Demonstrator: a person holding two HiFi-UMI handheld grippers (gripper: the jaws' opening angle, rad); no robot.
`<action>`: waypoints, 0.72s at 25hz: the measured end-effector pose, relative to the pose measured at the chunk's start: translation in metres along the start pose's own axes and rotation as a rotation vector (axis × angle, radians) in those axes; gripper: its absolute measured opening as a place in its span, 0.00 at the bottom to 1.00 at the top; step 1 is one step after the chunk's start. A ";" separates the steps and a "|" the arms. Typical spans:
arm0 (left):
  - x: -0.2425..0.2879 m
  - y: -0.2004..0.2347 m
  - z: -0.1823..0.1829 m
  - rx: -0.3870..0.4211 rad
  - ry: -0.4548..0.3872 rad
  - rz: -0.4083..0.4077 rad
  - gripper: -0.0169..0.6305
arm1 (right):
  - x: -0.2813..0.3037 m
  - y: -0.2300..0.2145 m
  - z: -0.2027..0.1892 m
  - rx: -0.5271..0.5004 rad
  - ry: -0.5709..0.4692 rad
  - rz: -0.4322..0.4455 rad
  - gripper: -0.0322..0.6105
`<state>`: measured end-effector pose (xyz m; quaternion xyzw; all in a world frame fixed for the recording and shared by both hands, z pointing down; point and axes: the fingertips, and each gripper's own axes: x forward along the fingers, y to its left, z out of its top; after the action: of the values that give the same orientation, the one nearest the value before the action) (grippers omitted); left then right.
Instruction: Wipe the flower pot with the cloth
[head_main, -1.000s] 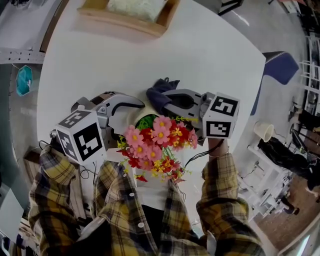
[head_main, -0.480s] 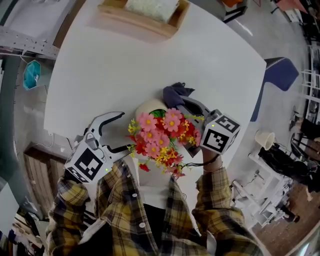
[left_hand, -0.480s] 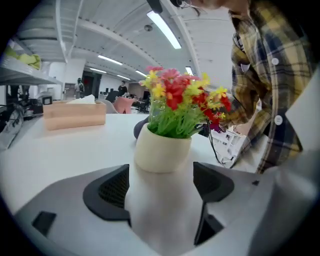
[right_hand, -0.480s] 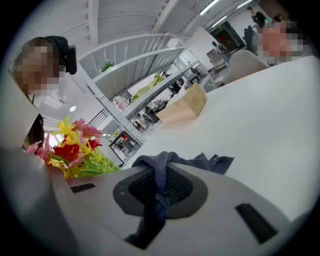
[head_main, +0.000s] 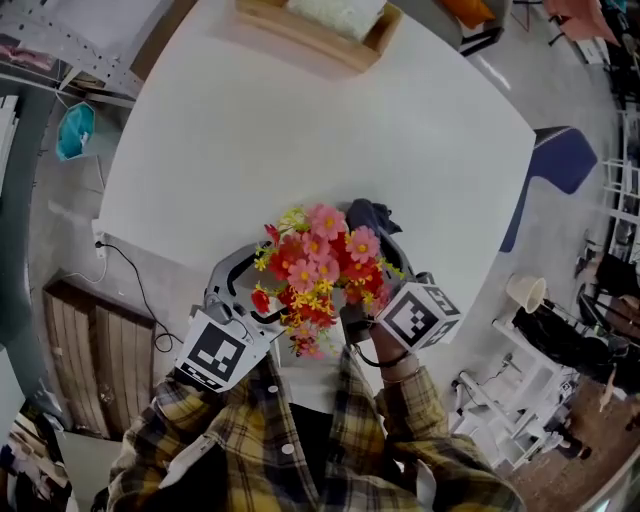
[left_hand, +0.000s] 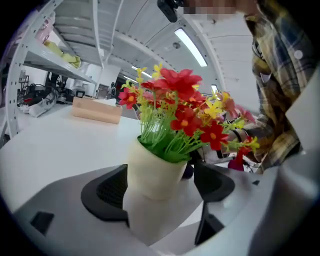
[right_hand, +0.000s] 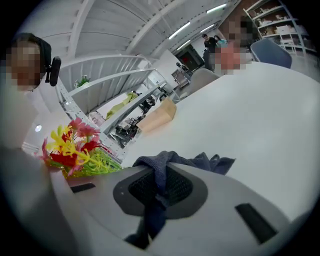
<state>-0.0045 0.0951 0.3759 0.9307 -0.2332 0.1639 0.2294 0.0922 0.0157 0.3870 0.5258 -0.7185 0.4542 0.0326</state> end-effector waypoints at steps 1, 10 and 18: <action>-0.001 -0.002 0.000 0.009 -0.003 0.001 0.65 | -0.004 0.002 -0.005 0.003 0.004 -0.005 0.07; 0.005 0.003 0.002 0.065 -0.034 0.096 0.68 | -0.015 0.012 -0.029 0.039 0.026 -0.005 0.07; 0.011 0.011 0.005 0.116 -0.007 -0.005 0.67 | -0.008 0.013 -0.026 -0.068 0.120 0.070 0.07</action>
<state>0.0000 0.0799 0.3799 0.9436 -0.2217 0.1734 0.1746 0.0743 0.0401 0.3904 0.4708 -0.7482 0.4609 0.0778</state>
